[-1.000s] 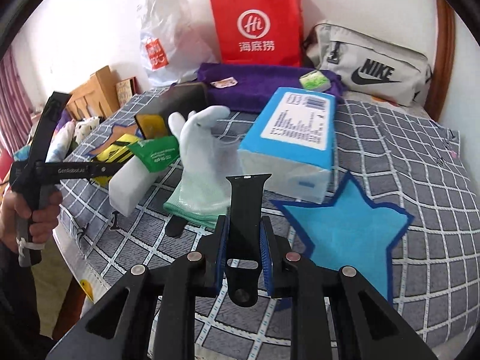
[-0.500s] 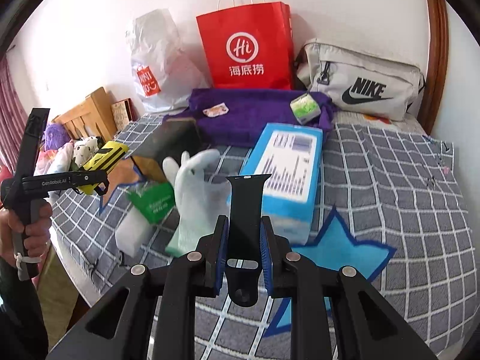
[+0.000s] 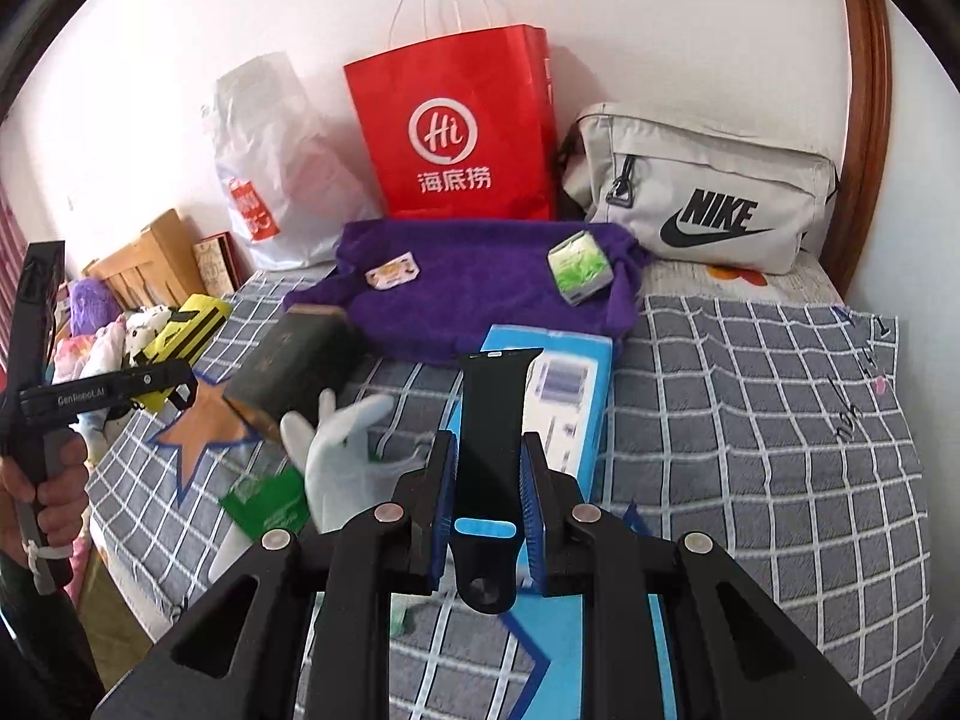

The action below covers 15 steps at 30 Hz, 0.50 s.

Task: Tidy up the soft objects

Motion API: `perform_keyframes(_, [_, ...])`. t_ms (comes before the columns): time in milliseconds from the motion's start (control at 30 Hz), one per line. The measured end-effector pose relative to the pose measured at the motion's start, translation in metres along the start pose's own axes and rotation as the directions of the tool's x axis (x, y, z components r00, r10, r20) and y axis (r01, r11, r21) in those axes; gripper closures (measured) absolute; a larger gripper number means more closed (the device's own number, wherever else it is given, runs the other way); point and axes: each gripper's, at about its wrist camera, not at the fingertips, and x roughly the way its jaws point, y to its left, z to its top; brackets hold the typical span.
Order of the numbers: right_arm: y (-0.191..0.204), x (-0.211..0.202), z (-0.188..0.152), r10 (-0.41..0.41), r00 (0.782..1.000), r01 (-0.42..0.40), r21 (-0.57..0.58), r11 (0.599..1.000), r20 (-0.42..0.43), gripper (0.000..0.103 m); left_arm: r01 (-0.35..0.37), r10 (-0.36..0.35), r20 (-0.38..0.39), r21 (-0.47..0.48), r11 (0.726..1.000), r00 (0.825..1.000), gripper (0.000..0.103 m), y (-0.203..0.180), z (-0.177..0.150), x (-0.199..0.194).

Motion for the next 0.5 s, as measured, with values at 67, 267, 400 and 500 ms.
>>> perform_keyframes(67, [-0.002,0.004,0.008,-0.004,1.0,0.004,-0.001,1.0,0.006,0.082,0.002,-0.002,-0.004,0.01,1.0,1.0,0.038,-0.002,0.007,0.005])
perform_keyframes(267, [-0.004,0.022,0.038,-0.002,1.0,0.003,-0.016,1.0,0.025,0.082,0.008,-0.007,-0.021,0.013,1.0,1.0,0.038,-0.004,0.026,0.02])
perform_keyframes(400, [-0.004,0.035,0.057,0.001,0.999,0.001,-0.032,0.999,0.038,0.082,0.011,-0.01,-0.025,0.01,1.0,1.0,0.038,-0.003,0.039,0.029])
perform_keyframes(500, [-0.005,0.046,0.072,0.004,0.999,-0.002,-0.039,0.999,0.047,0.082,0.013,-0.013,-0.024,0.003,1.0,1.0,0.038,0.0,0.051,0.035])
